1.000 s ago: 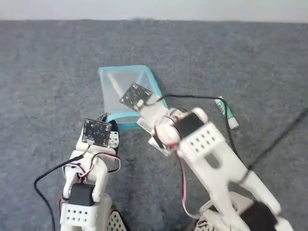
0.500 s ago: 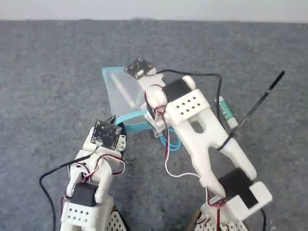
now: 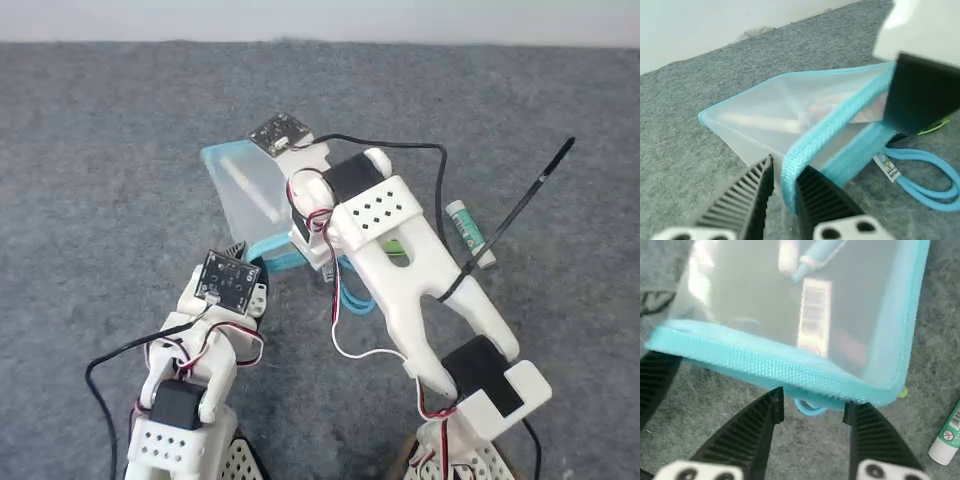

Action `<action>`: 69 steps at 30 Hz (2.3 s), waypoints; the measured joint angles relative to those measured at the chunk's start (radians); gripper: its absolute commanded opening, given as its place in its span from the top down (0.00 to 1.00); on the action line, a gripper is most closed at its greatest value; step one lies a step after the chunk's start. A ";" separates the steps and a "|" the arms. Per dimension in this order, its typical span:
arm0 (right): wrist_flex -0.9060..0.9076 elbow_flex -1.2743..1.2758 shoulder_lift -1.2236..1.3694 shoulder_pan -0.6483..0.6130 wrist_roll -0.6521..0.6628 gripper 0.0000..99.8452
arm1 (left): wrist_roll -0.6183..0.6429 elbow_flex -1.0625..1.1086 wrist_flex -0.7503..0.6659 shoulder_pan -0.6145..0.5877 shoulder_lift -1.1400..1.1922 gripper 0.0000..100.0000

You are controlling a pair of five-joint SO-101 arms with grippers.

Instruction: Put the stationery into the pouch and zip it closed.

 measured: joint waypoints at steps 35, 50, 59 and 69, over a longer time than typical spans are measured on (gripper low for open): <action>-0.008 0.575 -0.549 0.207 0.379 0.75 | 0.026 0.000 -0.012 -0.163 0.000 0.99; -0.301 0.766 -0.551 0.282 1.016 0.74 | 0.026 0.000 -0.012 -0.163 0.000 0.99; -0.399 0.713 -0.307 0.282 1.071 0.74 | 0.026 0.000 -0.012 -0.161 0.000 0.99; -0.456 0.539 0.017 0.344 1.117 0.74 | 0.026 0.000 -0.012 -0.161 0.000 0.99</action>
